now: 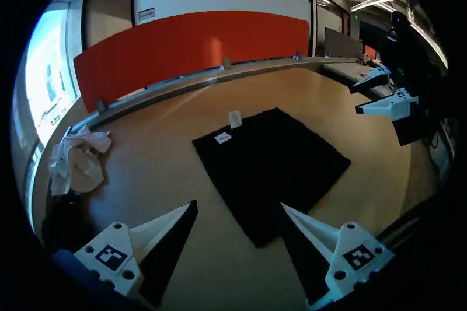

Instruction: Fold towel

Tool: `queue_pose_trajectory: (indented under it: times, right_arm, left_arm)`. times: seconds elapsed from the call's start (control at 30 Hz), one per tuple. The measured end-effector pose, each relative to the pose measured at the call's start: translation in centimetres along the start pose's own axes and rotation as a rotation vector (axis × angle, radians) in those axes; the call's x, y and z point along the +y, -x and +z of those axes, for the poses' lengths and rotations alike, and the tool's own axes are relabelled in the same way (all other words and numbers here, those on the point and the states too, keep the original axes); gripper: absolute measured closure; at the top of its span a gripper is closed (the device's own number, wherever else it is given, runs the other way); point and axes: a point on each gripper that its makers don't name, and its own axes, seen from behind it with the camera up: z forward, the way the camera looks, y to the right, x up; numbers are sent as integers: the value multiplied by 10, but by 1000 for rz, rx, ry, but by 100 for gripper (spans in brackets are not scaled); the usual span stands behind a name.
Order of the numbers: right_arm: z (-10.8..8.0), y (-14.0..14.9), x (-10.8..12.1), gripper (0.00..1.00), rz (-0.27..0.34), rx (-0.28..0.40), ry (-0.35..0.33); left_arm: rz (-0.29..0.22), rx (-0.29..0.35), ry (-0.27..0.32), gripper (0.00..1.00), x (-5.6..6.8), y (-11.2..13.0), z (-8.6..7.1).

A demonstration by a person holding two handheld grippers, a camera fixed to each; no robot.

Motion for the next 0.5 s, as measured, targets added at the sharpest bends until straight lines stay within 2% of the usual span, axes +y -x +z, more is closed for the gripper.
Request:
queue_pose_trajectory:
  times: [0.2, 0.5]
  right_arm:
    - [15, 25, -4, 0, -4, -22, -3]
    - [33, 61, -13, 0, -4, -58, -16]
  left_arm:
    - [2, -30, 10, 6, 6, 21, 17]
    - [43, -76, 21, 6, 15, 52, 38]
